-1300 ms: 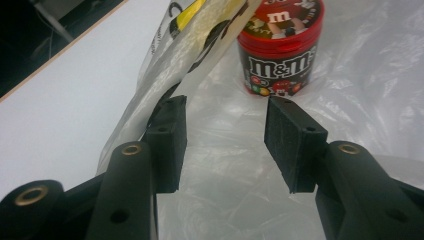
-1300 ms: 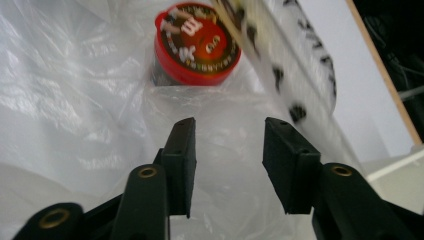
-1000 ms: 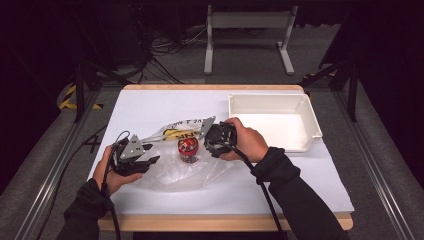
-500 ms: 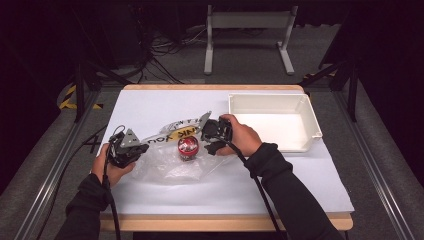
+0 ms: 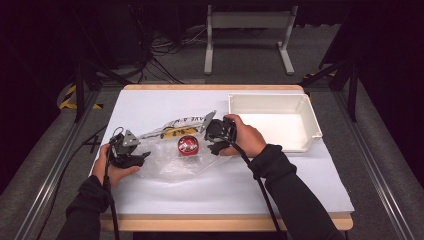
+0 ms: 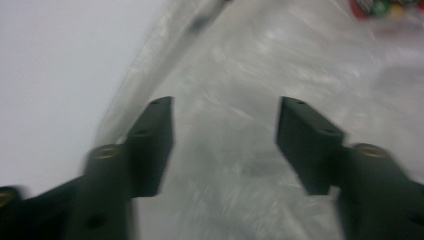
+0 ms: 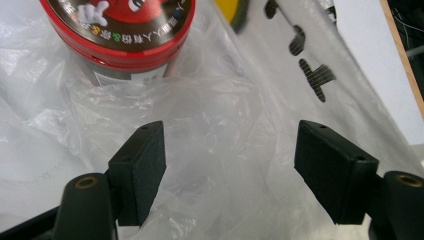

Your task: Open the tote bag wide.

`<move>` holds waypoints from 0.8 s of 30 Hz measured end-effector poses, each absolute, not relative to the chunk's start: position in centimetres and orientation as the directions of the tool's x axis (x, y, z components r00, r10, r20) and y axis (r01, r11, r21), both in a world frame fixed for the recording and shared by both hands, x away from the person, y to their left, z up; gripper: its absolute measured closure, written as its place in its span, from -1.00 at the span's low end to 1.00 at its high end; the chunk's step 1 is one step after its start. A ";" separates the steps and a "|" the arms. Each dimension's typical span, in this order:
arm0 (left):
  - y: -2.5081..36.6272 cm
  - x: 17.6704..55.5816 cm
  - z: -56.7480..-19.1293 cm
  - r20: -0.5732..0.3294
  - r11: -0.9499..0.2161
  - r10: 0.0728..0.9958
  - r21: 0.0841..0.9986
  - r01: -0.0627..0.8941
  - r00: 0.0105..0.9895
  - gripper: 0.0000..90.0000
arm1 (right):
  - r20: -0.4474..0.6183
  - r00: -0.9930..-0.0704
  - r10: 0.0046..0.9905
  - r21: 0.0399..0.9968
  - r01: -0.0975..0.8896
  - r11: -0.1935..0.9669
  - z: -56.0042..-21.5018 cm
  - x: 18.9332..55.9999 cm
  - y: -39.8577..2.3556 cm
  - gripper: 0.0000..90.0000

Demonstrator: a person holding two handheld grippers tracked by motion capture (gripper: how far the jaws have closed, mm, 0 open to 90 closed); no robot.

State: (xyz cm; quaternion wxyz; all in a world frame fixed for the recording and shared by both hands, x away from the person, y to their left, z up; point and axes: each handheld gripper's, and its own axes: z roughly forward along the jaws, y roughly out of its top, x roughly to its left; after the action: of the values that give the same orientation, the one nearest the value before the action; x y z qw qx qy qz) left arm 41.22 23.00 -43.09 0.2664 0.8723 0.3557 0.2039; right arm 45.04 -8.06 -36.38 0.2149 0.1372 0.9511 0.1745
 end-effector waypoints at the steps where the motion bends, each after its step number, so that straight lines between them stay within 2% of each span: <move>1: 22.9 41.4 -43.6 0.171 -0.630 0.713 0.583 0.514 0.680 0.30 | -0.352 -0.873 0.337 0.392 0.190 0.900 -36.5 45.0 -8.2 -0.34; 5: 23.1 41.5 -43.9 0.160 -0.632 0.706 0.582 0.512 0.689 0.67 | -0.348 -0.880 0.323 0.373 0.186 0.909 -36.8 44.8 -8.2 -0.30; 7: 23.3 41.5 -43.9 0.185 -0.651 0.699 0.564 0.508 0.691 1.00 | -0.340 -0.883 0.323 0.369 0.191 0.910 -37.0 44.7 -8.3 -0.29; 10: 24.1 41.6 -43.8 0.198 -0.636 0.723 0.566 0.526 0.662 1.00 | -0.334 -0.884 0.328 0.364 0.200 0.909 -37.3 44.7 -8.5 -0.26; 13: 25.4 41.6 -43.5 0.157 -0.587 0.751 0.606 0.538 0.642 1.00 | -0.322 -0.888 0.327 0.348 0.210 0.914 -37.8 44.5 -8.6 -0.23; 18: 27.4 41.6 -43.1 0.153 -0.535 0.792 0.642 0.549 0.592 1.00 | -0.315 -0.895 0.315 0.327 0.209 0.922 -38.7 44.0 -8.6 -0.21; 24: 27.7 41.7 -43.0 0.153 -0.512 0.808 0.659 0.551 0.568 1.00 | -0.307 -0.893 0.329 0.295 0.240 0.925 -40.1 43.6 -9.0 -0.18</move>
State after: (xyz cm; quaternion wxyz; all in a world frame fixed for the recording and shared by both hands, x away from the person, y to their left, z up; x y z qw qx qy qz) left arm 41.69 27.68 -43.02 0.2826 0.8392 0.4049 0.2277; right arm 43.57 -8.97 -40.07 0.1783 0.1475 0.9647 0.1254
